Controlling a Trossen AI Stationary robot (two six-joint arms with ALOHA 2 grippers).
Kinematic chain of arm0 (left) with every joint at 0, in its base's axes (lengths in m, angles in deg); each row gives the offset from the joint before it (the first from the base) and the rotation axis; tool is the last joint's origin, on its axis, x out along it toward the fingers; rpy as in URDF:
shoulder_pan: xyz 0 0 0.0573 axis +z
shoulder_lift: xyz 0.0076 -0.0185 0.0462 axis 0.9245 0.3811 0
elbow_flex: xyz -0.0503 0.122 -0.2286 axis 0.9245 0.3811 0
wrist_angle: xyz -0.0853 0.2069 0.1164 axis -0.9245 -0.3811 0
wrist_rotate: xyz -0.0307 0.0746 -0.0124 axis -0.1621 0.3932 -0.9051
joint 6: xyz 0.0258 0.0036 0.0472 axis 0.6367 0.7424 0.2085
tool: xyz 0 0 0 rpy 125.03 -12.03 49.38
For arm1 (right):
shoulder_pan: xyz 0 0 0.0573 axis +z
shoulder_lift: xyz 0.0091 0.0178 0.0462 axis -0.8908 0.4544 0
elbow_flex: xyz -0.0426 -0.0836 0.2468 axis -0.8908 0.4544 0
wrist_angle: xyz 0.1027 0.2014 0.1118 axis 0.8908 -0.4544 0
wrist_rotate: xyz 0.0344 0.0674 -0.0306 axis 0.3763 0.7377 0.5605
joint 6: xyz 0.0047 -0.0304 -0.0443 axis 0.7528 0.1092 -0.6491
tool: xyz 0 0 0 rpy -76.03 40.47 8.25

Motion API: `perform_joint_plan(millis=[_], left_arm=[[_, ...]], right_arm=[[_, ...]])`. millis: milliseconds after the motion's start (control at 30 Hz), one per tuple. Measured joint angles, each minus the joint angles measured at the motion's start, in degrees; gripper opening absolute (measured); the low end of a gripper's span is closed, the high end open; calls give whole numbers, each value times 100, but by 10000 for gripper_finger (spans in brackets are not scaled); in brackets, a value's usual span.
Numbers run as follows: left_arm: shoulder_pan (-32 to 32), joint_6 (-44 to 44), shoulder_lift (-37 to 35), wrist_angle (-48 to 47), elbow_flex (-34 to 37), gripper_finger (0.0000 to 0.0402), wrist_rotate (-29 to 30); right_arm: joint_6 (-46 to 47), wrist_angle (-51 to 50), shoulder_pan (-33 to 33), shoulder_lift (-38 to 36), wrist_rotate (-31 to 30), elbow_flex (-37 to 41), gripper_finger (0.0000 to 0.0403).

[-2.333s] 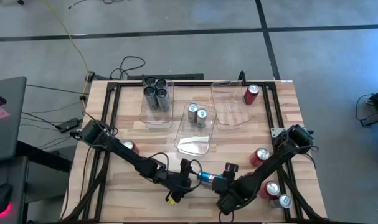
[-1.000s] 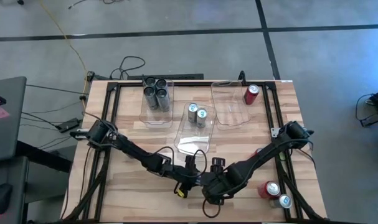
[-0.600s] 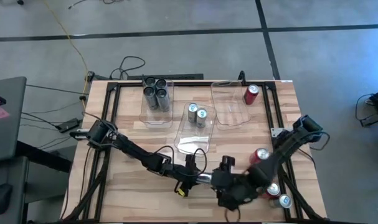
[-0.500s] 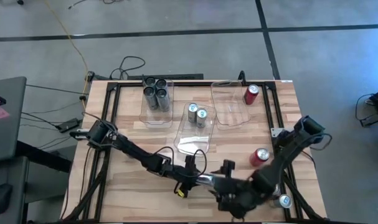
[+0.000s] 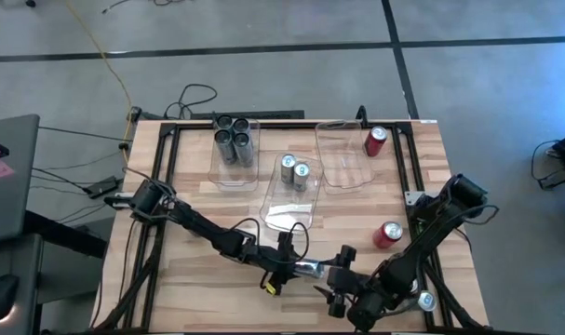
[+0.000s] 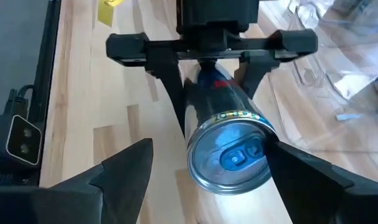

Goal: Sort soda cans
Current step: Put the blue soda can into the middle transparent bin

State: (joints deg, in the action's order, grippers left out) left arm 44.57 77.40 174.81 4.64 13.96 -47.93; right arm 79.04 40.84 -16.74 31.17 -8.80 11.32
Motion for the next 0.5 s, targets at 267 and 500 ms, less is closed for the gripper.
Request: perform_joint_plan(millis=[267, 500], left_arm=[[-43, 46, -9, 20, -11, 222, -134], [-140, 125, -42, 188, -9, 222, -199]], right_arm=[[-58, -99, 99, -480, -117, -35, 352], [425, -501, 168, -549, -88, -41, 353]])
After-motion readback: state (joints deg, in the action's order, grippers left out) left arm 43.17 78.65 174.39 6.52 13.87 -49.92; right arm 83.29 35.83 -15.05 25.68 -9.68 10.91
